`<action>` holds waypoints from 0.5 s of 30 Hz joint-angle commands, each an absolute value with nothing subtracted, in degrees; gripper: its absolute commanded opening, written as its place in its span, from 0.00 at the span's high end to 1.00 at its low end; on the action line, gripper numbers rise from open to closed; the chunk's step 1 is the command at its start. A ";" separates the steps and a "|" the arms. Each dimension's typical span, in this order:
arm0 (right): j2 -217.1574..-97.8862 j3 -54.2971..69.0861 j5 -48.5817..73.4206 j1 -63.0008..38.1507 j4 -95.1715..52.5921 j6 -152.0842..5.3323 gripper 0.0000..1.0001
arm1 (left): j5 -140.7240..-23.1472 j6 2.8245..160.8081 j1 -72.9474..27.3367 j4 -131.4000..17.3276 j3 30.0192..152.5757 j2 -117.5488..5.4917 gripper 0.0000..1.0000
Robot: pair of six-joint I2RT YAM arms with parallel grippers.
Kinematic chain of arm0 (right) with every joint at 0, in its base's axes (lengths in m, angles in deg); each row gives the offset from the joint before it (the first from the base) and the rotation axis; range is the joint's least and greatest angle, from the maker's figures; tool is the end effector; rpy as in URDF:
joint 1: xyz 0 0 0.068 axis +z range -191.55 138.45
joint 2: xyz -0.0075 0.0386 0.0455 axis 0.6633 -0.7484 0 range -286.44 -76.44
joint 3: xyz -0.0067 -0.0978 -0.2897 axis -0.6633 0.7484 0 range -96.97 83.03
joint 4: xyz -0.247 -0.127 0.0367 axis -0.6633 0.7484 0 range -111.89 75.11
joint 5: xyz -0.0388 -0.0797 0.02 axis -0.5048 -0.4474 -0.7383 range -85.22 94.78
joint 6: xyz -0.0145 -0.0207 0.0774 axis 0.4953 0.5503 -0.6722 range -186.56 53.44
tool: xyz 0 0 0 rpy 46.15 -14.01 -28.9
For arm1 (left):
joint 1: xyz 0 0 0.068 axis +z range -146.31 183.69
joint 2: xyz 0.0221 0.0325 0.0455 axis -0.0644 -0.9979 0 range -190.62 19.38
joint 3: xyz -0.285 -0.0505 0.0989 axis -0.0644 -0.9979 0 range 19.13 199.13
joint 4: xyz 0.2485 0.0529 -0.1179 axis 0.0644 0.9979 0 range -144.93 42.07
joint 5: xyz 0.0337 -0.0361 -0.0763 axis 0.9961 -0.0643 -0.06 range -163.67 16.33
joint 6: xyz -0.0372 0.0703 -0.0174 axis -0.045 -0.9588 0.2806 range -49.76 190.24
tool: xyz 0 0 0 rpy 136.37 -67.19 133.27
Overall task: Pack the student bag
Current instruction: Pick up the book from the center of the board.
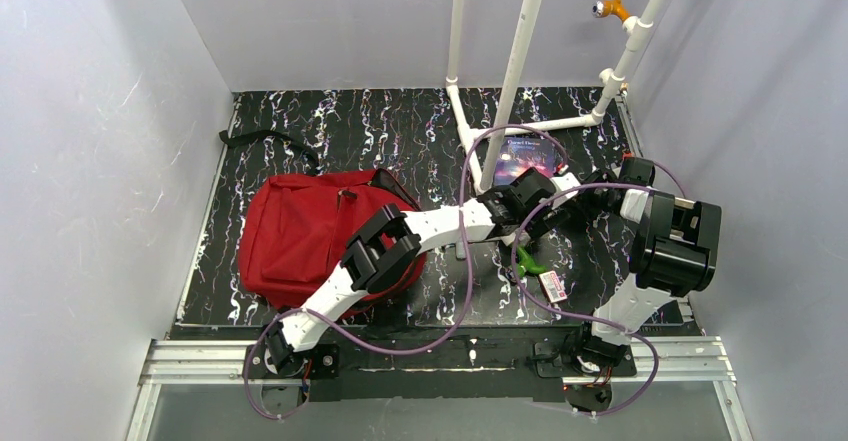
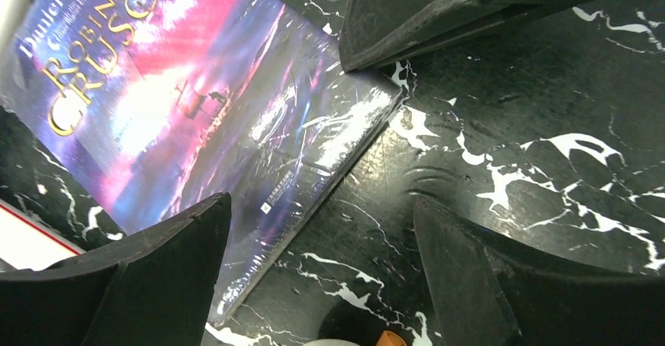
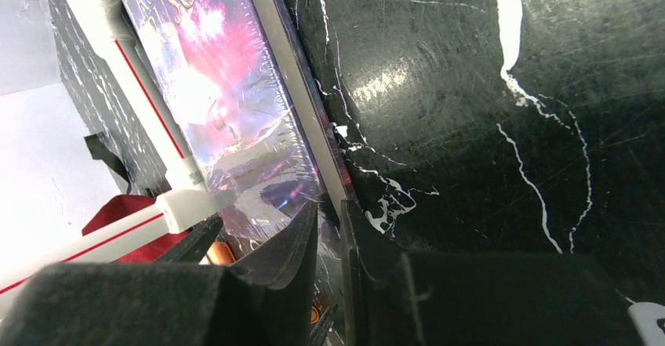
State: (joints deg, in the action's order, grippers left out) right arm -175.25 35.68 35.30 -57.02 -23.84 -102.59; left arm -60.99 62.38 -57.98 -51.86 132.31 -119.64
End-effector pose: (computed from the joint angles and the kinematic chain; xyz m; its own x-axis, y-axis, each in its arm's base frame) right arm 0.3614 -0.0628 0.1357 -0.6445 0.7041 -0.2980 0.3599 0.6233 0.6942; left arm 0.3148 -0.5512 0.1784 -0.1223 0.5079 -0.8527 0.7917 0.5681 0.2248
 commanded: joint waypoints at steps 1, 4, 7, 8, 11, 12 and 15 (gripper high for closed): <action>-172.10 35.13 38.21 -56.93 -26.00 -103.65 0.75 | -54.98 53.82 -58.81 -52.99 136.26 -122.14 0.16; -171.74 35.33 37.63 -56.96 -25.41 -103.50 0.71 | -53.97 51.38 -58.86 -52.26 138.76 -124.77 0.16; -171.67 35.85 37.02 -57.02 -25.26 -103.09 0.65 | -52.56 49.69 -58.89 -53.33 139.84 -126.14 0.16; -171.77 35.99 37.15 -57.09 -25.46 -102.98 0.63 | -52.20 49.08 -58.88 -53.71 140.33 -126.41 0.17; -172.34 36.03 37.87 -57.19 -25.75 -102.87 0.59 | -50.85 47.61 -58.80 -54.55 141.73 -127.56 0.18; -172.50 36.01 38.03 -57.24 -25.75 -102.88 0.59 | -51.07 47.30 -58.73 -54.00 142.59 -128.12 0.19; -172.21 35.92 38.01 -57.28 -25.84 -102.86 0.58 | -54.46 47.14 -58.57 -49.95 144.99 -129.43 0.33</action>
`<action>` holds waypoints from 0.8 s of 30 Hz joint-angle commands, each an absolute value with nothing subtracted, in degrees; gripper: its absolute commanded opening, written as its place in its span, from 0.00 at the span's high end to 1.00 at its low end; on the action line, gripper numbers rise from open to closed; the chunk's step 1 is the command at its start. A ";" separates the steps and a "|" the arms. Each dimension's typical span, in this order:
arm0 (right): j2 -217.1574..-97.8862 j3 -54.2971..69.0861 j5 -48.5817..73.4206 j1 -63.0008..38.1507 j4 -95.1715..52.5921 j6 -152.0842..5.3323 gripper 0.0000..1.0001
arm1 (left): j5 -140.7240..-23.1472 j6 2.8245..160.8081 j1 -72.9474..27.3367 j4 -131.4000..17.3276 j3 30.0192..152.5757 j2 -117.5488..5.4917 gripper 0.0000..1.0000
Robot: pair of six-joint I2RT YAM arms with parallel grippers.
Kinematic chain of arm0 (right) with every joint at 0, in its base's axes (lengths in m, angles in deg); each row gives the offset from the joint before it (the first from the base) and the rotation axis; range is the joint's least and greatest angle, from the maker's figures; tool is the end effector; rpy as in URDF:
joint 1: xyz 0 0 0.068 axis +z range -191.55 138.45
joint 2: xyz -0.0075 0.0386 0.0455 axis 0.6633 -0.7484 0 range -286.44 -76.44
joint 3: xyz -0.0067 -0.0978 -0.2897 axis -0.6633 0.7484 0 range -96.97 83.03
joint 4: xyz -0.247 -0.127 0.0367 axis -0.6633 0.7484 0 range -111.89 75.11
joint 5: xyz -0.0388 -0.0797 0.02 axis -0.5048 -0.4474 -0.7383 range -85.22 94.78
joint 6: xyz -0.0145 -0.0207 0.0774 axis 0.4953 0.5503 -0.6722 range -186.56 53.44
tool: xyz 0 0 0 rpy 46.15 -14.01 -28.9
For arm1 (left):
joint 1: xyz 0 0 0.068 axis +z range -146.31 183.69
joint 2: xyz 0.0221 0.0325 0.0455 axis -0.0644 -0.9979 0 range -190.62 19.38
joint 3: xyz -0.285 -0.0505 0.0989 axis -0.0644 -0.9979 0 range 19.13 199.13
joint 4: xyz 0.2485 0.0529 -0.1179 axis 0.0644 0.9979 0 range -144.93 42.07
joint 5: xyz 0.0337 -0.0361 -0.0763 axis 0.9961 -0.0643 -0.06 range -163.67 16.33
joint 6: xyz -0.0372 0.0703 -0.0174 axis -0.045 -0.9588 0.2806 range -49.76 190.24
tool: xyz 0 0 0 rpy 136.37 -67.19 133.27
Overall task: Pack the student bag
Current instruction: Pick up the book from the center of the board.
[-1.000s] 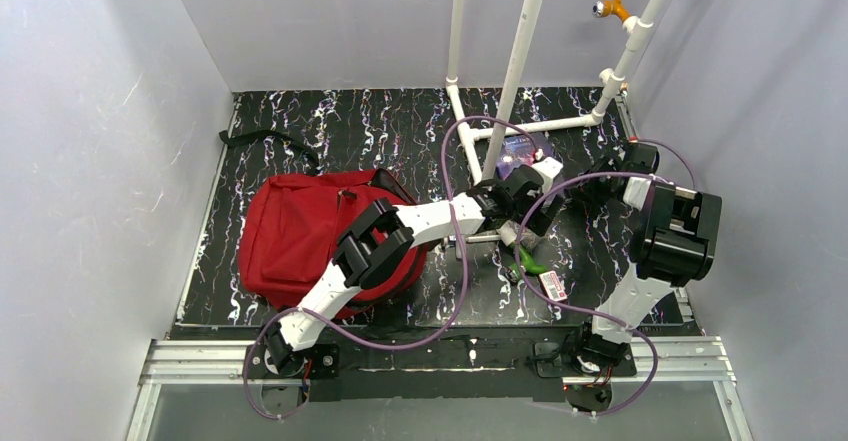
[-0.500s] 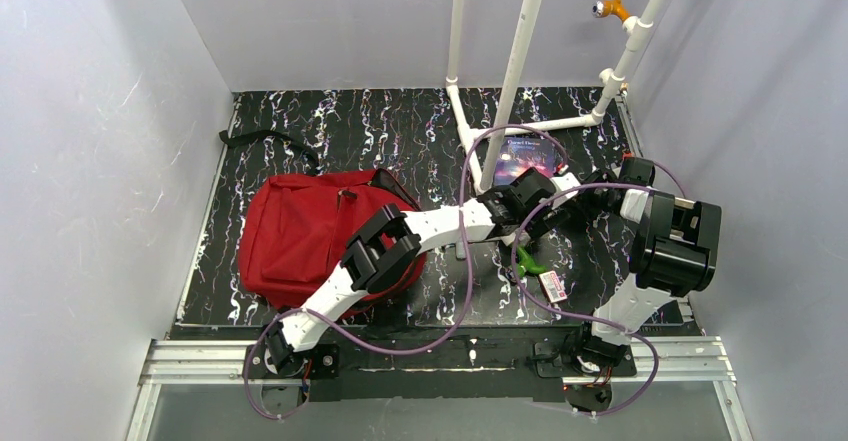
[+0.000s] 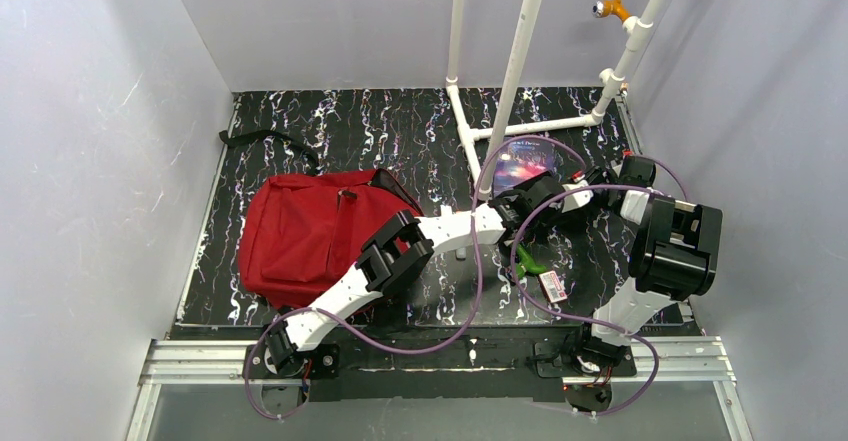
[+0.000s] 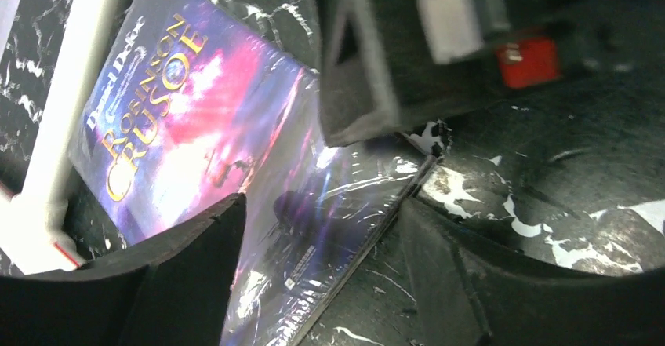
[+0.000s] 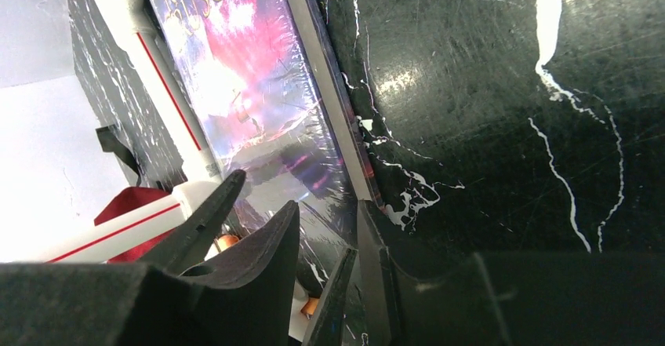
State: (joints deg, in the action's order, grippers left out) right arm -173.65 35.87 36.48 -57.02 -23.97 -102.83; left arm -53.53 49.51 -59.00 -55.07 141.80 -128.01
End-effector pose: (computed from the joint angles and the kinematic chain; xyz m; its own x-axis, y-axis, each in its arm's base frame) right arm 0.3599 -0.0611 0.1450 -0.6435 0.7003 -0.3090 0.3330 0.6196 0.7107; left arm 0.3264 -0.5790 0.1595 0.0659 0.5966 -0.7999 0.7133 0.5323 0.4558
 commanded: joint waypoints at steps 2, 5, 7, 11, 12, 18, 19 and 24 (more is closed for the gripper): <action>-171.95 36.12 37.62 -57.35 -25.84 -102.80 0.58 | -55.74 47.52 -58.58 -48.79 144.95 -129.35 0.41; -171.37 36.88 36.96 -57.65 -26.05 -102.98 0.54 | -56.22 47.93 -58.53 -48.62 144.47 -128.80 0.48; -170.84 37.27 36.26 -58.16 -26.19 -103.21 0.49 | -56.34 48.31 -58.53 -48.80 144.19 -128.15 0.54; -170.72 37.24 36.67 -59.41 -26.39 -103.22 0.40 | -55.22 48.85 -58.48 -49.36 144.11 -126.85 0.61; -170.93 37.30 36.94 -59.47 -26.60 -103.34 0.39 | -54.73 48.94 -58.37 -49.65 144.11 -126.56 0.61; -172.14 39.34 40.55 -59.48 -31.47 -106.35 0.35 | -51.25 47.97 -58.21 -53.70 142.97 -124.79 0.64; -172.41 39.61 41.34 -59.48 -32.34 -106.78 0.34 | -50.77 47.59 -58.11 -54.45 142.67 -124.50 0.64; -173.21 40.67 43.09 -59.48 -34.81 -108.31 0.29 | -49.51 46.02 -58.01 -57.30 142.54 -123.19 0.64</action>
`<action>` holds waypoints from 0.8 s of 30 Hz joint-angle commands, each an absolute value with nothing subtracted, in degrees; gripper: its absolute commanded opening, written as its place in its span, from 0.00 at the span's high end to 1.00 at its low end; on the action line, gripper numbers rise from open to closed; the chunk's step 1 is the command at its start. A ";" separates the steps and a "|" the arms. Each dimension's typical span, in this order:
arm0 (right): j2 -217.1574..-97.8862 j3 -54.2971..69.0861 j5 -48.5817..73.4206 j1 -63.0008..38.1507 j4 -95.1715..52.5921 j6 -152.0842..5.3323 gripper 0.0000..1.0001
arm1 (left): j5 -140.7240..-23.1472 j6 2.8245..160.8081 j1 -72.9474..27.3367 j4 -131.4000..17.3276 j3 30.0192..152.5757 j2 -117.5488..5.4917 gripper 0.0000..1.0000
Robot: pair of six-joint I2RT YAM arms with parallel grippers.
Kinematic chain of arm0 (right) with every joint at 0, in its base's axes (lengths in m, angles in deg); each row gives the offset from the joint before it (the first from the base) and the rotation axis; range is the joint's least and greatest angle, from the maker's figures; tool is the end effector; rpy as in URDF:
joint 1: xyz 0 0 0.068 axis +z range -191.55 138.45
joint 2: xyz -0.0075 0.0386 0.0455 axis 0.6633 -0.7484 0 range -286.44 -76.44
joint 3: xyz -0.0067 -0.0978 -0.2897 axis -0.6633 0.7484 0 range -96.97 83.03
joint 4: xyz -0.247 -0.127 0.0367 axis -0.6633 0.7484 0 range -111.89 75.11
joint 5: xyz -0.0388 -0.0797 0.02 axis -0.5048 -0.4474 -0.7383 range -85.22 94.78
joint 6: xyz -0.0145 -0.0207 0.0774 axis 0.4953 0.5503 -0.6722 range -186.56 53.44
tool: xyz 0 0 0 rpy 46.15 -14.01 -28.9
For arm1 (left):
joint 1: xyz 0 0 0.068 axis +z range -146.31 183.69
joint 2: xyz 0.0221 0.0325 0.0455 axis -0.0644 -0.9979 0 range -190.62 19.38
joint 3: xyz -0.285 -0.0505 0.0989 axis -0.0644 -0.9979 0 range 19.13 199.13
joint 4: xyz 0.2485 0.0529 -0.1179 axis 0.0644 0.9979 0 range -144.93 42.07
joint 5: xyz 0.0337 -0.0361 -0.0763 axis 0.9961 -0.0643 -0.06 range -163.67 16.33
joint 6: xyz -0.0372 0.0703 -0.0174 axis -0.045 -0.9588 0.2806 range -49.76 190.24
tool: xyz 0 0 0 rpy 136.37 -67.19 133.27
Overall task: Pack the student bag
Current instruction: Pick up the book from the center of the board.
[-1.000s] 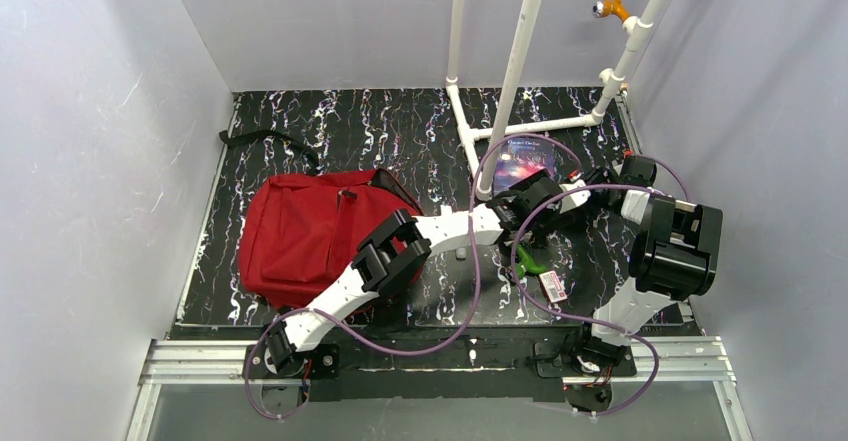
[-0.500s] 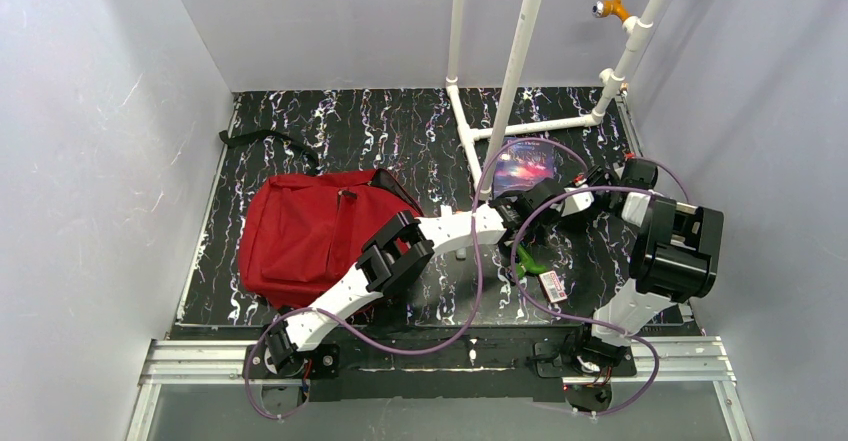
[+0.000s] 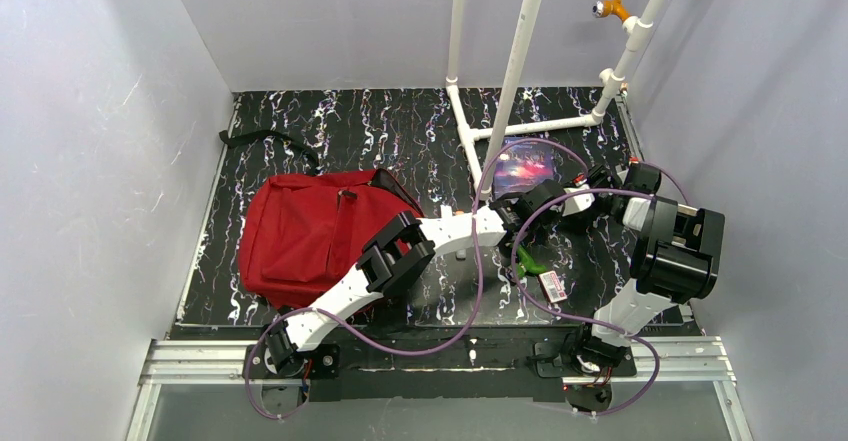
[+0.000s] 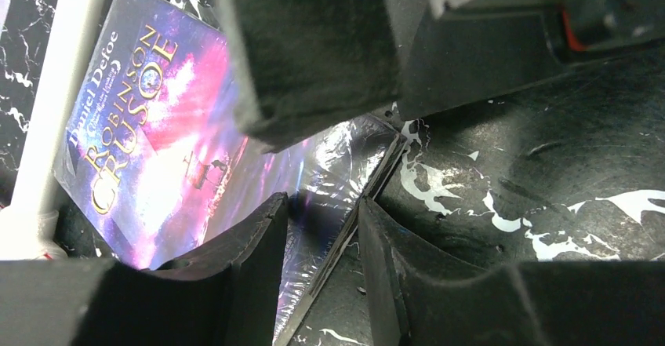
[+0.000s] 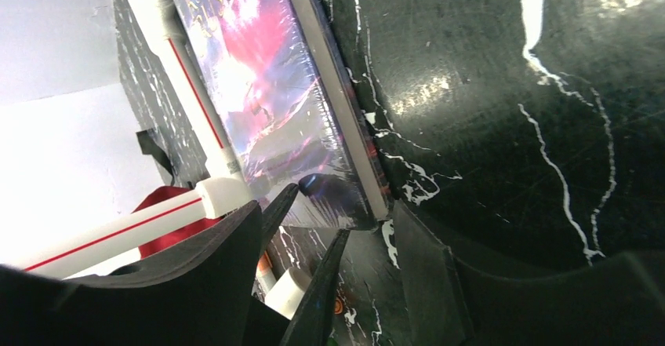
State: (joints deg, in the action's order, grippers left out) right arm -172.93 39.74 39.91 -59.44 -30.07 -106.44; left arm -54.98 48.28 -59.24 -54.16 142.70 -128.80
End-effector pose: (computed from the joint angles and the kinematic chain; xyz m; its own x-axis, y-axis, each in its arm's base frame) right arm 0.3488 -0.0699 0.1402 -0.6037 0.7458 -0.2816 0.3273 0.5539 0.7655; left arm 0.3233 -0.5829 0.1545 0.0853 0.6115 -0.7866 0.7330 0.4963 0.4653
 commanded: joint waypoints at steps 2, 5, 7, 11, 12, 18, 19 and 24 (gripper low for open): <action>-173.04 41.13 42.93 -59.48 -35.58 -108.76 0.26 | -49.27 45.45 -58.01 -57.31 143.19 -123.06 0.64; -172.83 41.19 41.98 -59.63 -34.89 -108.83 0.24 | -48.99 44.91 -58.01 -57.35 143.36 -122.56 0.64; -172.70 41.40 41.07 -59.73 -34.55 -108.54 0.22 | -48.61 44.85 -58.05 -57.46 142.90 -121.92 0.64; -173.56 42.13 41.64 -59.75 -36.39 -109.41 0.18 | -48.36 44.84 -58.01 -57.66 142.45 -120.54 0.64; -173.89 42.35 42.02 -59.75 -36.99 -109.75 0.18 | -48.36 44.84 -58.01 -57.66 142.36 -120.28 0.64; -174.80 42.73 44.79 -59.70 -39.92 -110.99 0.15 | -48.45 44.79 -58.01 -57.75 141.84 -119.21 0.65; -175.21 42.79 45.50 -59.67 -40.96 -111.72 0.15 | -48.66 45.04 -58.01 -57.75 141.66 -119.09 0.65; -177.99 43.53 48.96 -58.63 -49.96 -118.50 0.20 | -48.93 45.65 -58.00 -57.75 140.76 -118.79 0.65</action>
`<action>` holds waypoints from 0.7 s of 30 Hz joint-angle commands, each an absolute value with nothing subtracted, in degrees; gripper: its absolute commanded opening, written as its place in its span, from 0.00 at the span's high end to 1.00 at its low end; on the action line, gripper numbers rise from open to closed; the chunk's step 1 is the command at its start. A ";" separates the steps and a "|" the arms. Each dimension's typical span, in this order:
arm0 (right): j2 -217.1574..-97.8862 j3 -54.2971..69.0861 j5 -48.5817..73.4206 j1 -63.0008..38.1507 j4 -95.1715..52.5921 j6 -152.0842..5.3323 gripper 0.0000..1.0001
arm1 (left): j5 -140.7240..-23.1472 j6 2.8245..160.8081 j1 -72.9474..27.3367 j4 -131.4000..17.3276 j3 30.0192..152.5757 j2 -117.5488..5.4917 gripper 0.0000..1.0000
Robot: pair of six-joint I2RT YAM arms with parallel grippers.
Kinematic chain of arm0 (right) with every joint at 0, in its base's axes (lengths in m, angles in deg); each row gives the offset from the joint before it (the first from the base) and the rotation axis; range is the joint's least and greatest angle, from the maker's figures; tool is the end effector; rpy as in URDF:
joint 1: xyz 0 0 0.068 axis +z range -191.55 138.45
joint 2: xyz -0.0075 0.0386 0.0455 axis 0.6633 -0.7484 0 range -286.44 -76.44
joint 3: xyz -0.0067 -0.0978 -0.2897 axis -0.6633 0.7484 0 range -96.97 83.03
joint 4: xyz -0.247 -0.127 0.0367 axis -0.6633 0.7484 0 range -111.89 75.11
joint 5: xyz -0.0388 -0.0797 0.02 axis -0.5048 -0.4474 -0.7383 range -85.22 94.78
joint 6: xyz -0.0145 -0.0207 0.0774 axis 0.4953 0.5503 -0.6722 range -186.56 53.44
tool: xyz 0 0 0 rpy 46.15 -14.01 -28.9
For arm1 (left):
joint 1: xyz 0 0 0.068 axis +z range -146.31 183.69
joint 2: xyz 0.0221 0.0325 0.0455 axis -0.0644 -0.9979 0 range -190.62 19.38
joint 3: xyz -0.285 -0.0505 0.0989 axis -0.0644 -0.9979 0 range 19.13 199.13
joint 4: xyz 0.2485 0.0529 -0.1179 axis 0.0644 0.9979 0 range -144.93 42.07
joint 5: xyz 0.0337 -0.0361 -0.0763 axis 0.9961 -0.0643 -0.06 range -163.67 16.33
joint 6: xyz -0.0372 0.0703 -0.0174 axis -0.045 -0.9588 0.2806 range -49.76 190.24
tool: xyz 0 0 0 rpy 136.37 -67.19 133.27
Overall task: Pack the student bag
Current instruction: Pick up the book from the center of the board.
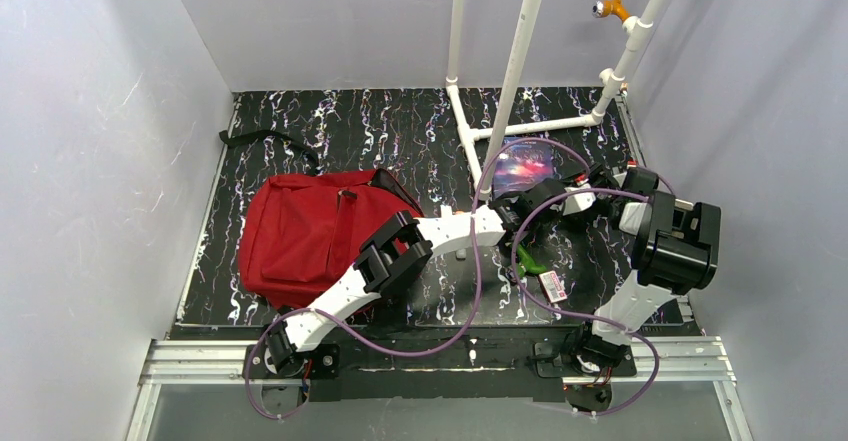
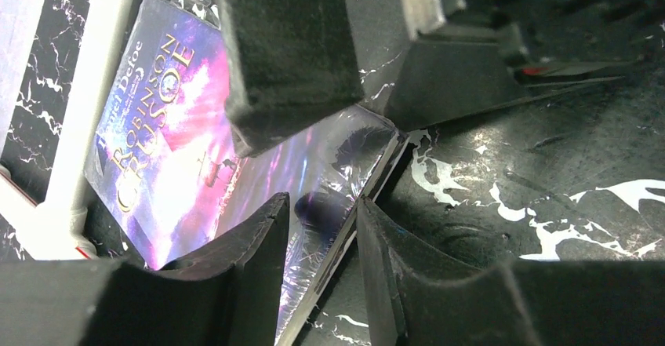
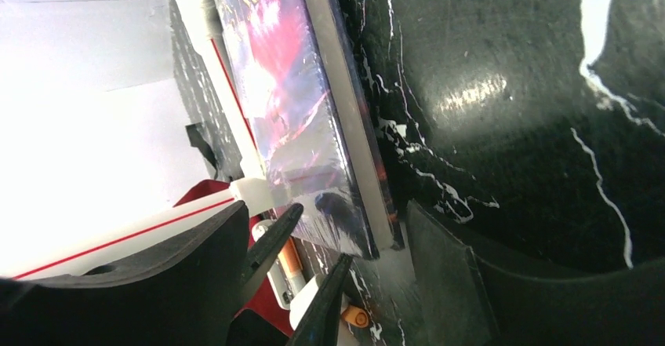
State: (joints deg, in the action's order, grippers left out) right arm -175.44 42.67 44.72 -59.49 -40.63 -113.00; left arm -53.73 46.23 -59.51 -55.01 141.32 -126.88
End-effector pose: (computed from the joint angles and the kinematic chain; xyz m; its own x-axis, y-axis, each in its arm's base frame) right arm 0.3507 -0.0659 0.1307 -0.5890 0.7746 -0.2304 0.2820 0.4641 0.8397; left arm 0.3201 -0.5803 0.1687 0.1168 0.6171 -0.7782 0.7127 0.4937 0.4984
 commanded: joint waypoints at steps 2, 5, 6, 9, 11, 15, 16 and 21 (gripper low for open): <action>-179.51 43.35 49.60 -57.50 -54.17 -121.24 0.25 | -48.98 45.60 -58.01 -57.74 140.60 -118.75 0.66; -181.10 42.81 50.20 -56.06 -59.00 -124.62 0.29 | -49.22 45.86 -58.00 -57.79 140.39 -118.59 0.66; -181.50 42.79 49.85 -55.84 -59.89 -125.18 0.30 | -49.36 46.12 -58.00 -57.75 140.15 -118.42 0.66; -182.76 42.88 49.69 -55.70 -63.03 -127.56 0.39 | -50.64 47.11 -58.00 -57.66 138.79 -117.16 0.62; -183.25 43.83 50.31 -55.70 -66.71 -129.48 0.47 | -50.99 48.35 -58.01 -57.59 137.36 -116.12 0.56; -182.84 44.59 50.73 -55.70 -67.83 -129.29 0.71 | -54.38 52.47 -58.01 -56.96 132.51 -112.08 0.44; -182.49 44.66 50.86 -55.70 -67.78 -129.18 0.76 | -56.01 54.03 -58.05 -56.49 131.06 -110.89 0.39; -178.95 44.11 50.31 -55.70 -59.44 -124.90 0.84 | -62.05 58.47 -58.82 -55.45 122.93 -104.45 0.32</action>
